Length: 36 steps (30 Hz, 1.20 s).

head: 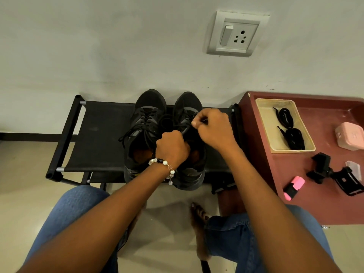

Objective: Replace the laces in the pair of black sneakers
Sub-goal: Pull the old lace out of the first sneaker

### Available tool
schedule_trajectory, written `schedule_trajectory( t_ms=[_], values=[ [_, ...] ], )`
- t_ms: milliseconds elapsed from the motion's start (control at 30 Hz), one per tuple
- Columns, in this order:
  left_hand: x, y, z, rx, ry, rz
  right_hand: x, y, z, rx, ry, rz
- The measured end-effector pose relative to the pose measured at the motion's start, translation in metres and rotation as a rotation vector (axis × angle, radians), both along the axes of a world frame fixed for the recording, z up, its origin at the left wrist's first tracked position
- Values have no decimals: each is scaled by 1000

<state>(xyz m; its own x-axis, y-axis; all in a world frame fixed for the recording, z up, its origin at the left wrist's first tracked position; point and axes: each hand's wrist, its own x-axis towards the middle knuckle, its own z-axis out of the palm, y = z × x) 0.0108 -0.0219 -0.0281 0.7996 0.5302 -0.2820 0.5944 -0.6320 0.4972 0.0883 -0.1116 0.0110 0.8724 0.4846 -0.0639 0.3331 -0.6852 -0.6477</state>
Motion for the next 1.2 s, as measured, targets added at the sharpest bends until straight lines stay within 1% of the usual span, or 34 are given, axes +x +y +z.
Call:
schedule_trajectory(
  t_ms=[67,100,133,167,200,233,267,300,333,400,433,467,500,600,667,700,733,767,867,900,933,967,1000,1033,1067,1133,1200],
  values=[
    [1,1,-2,-2,-1,-1,6,-2,7,354,331,-223],
    [1,1,-2,-6,-1,-5,8,-4,11,499,493,-316],
    [1,1,-2,-7,-1,-8,11,-7,14,599,622,-382],
    [1,1,-2,-5,3,-9,13,-9,18,648,692,-423],
    [1,0,-2,-4,5,-8,16,-10,16,648,705,-438],
    [1,0,-2,-4,8,-7,15,-10,15,631,680,-433],
    [2,1,-1,-4,11,-8,15,-9,13,589,615,-401],
    [2,1,-1,-2,15,-10,14,-8,10,504,508,-327],
    [2,1,0,2,19,-13,14,-7,8,353,369,-213],
    [2,0,1,1,25,-17,14,-7,4,-71,125,56],
    [3,1,1,-5,26,-18,13,-6,4,-269,19,156],
    [3,1,1,-9,27,-16,10,-5,5,-404,-70,223],
    [4,1,1,-12,30,-14,5,-4,7,-460,-155,256],
    [4,1,1,-16,39,-11,-4,1,9,-466,-353,292],
    [4,1,2,-18,40,-13,-4,1,8,-452,-360,261],
    [3,2,3,-17,42,-15,-2,-1,8,-394,-314,215],
    [3,2,3,-17,43,-14,0,-2,9,-281,-236,146],
    [3,2,2,-20,44,-11,3,-3,11,-109,-117,57],
    [2,3,3,-35,41,-13,14,-9,23,575,389,-232],
    [2,3,3,-37,42,-15,16,-12,27,770,547,-289],
    [2,3,3,-38,43,-16,19,-15,30,915,652,-323],
    [2,3,3,-35,44,-16,22,-18,30,1004,704,-343],
    [2,3,3,-30,44,-17,23,-19,30,1024,710,-348],
    [2,3,3,-27,45,-19,24,-19,27,975,671,-336],
    [3,3,3,-24,46,-21,23,-18,26,857,589,-295],
    [3,4,3,-24,45,-26,20,-15,22,460,339,-111],
    [3,4,2,-26,44,-26,17,-12,15,-31,92,173]
  ],
)
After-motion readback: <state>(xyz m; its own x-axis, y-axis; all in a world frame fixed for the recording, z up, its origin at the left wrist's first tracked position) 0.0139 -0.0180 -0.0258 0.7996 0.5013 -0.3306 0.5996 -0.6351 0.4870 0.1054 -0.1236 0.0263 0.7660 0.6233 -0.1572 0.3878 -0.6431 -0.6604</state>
